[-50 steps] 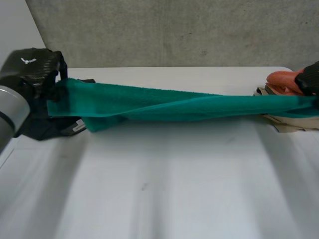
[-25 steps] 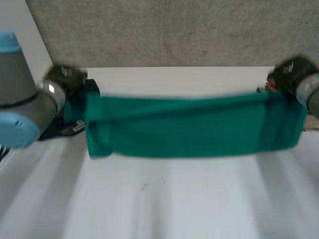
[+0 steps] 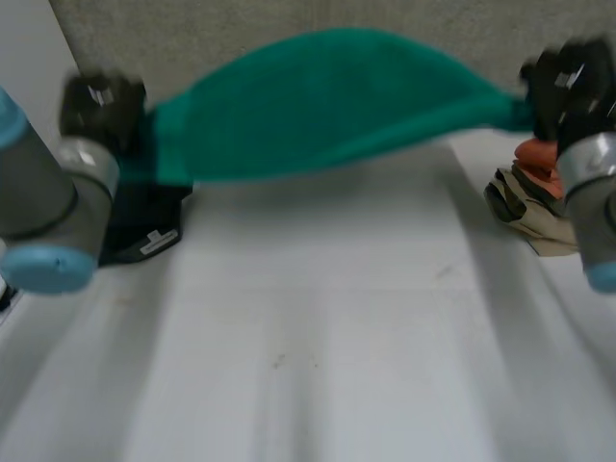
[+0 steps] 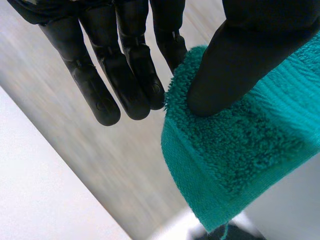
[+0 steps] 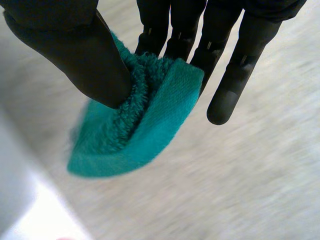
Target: Fold the laundry.
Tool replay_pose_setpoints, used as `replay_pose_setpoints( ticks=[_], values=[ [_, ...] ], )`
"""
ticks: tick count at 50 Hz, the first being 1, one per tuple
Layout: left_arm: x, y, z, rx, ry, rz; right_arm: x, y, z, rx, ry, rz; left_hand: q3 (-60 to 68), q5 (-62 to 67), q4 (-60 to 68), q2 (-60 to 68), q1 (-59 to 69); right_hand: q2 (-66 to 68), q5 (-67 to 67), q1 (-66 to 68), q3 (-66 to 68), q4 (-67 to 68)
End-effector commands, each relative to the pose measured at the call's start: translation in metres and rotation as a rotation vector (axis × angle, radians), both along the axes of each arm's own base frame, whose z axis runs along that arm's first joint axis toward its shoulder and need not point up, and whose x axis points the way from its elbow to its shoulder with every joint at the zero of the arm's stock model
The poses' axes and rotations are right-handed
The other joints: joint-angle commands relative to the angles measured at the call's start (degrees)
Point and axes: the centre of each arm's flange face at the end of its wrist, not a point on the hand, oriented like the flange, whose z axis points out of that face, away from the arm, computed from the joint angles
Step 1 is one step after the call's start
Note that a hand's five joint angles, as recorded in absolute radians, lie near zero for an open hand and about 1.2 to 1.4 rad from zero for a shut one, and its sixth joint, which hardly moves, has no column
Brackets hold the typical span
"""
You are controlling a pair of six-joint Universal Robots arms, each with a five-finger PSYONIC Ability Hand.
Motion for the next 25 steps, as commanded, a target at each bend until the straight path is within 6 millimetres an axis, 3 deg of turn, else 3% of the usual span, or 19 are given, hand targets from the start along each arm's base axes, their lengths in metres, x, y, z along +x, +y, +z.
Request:
replay_pose_setpoints(
  ticks=[1,5,8,14,20,25],
  values=[
    [0.006,0.013,-0.106,0.309,-0.089,0.002,-0.001,0.022,-0.099,0.360,0.085,0.056,11.6,13.6,11.1,11.3,14.3,12.3,13.5,15.7,11.6,11.3],
    [0.007,0.022,-0.127,0.378,-0.112,-0.005,-0.003,0.033,-0.123,0.464,0.108,0.056,11.6,13.6,11.1,11.3,14.3,12.3,13.5,15.7,11.6,11.3],
    [0.008,0.028,-0.129,0.392,-0.118,-0.016,-0.004,0.044,-0.132,0.524,0.118,0.066,11.6,13.6,11.1,11.3,14.3,12.3,13.5,15.7,11.6,11.3],
    [0.004,0.050,-0.102,0.361,-0.109,-0.143,-0.007,0.054,-0.136,0.578,0.118,0.067,-24.9,-22.8,-25.3,-25.2,-22.2,12.3,13.5,15.7,11.6,11.3],
    [0.015,0.064,-0.082,0.339,-0.096,-0.227,-0.016,0.057,-0.126,0.569,0.103,0.045,-27.8,-25.7,-28.2,-28.1,-25.1,12.3,13.5,15.7,11.6,11.3],
    [0.030,0.068,-0.087,0.359,-0.127,-0.240,-0.022,0.055,-0.127,0.572,0.097,0.030,-26.4,-24.4,-26.9,-26.7,-23.7,12.3,13.5,15.7,11.6,11.3]
  ],
)
